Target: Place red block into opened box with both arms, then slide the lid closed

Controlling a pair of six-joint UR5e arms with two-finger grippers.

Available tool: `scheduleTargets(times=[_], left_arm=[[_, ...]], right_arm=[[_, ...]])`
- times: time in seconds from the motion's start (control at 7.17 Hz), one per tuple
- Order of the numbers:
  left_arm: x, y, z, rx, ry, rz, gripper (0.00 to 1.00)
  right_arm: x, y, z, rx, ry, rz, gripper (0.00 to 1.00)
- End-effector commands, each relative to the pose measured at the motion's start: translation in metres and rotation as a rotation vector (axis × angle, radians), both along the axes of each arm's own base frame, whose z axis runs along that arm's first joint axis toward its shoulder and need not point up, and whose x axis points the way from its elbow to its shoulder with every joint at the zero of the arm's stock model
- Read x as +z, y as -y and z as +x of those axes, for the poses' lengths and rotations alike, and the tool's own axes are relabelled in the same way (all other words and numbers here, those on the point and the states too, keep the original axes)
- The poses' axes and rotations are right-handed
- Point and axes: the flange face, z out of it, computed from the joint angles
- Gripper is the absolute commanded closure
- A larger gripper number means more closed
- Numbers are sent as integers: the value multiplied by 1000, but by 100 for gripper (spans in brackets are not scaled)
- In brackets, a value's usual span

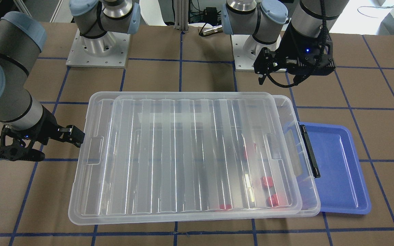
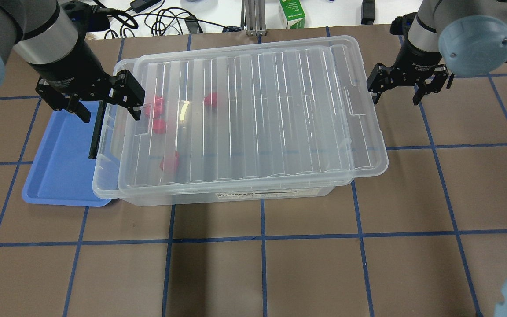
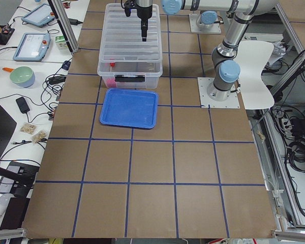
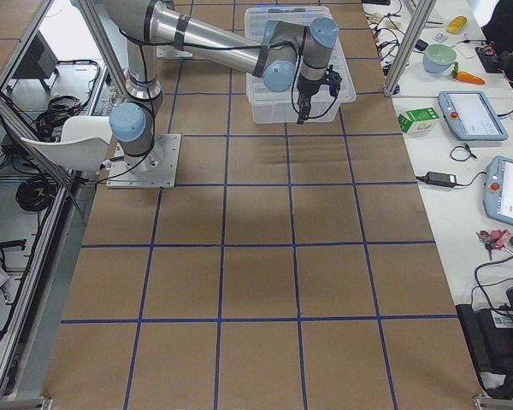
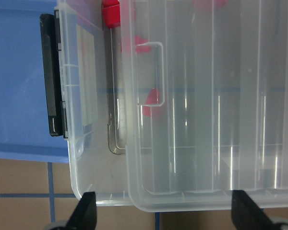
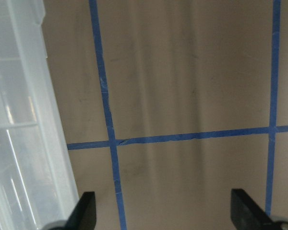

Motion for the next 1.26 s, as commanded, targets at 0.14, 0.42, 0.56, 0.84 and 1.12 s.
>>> scheduleTargets(times=[0.14,0.42,0.56,0.84,1.12], left_arm=[[-2,5,-1,52,-4,-82,0],[-18,7,0,4,-25,43,0],[-4,5,-3,-17,4,16,0],[0,10,5,-38,37,-4,0],[10,6,5,-37,46,-68,0]], right_arm=[[0,-2,18,8,-2,-1,0],[8,-2,19,12,-3,-14,0],[22,-2,19,10,-4,-45,0],[77,-19,15,4,-20,-64,0],[125,-61,20,0,-18,-87,0]])
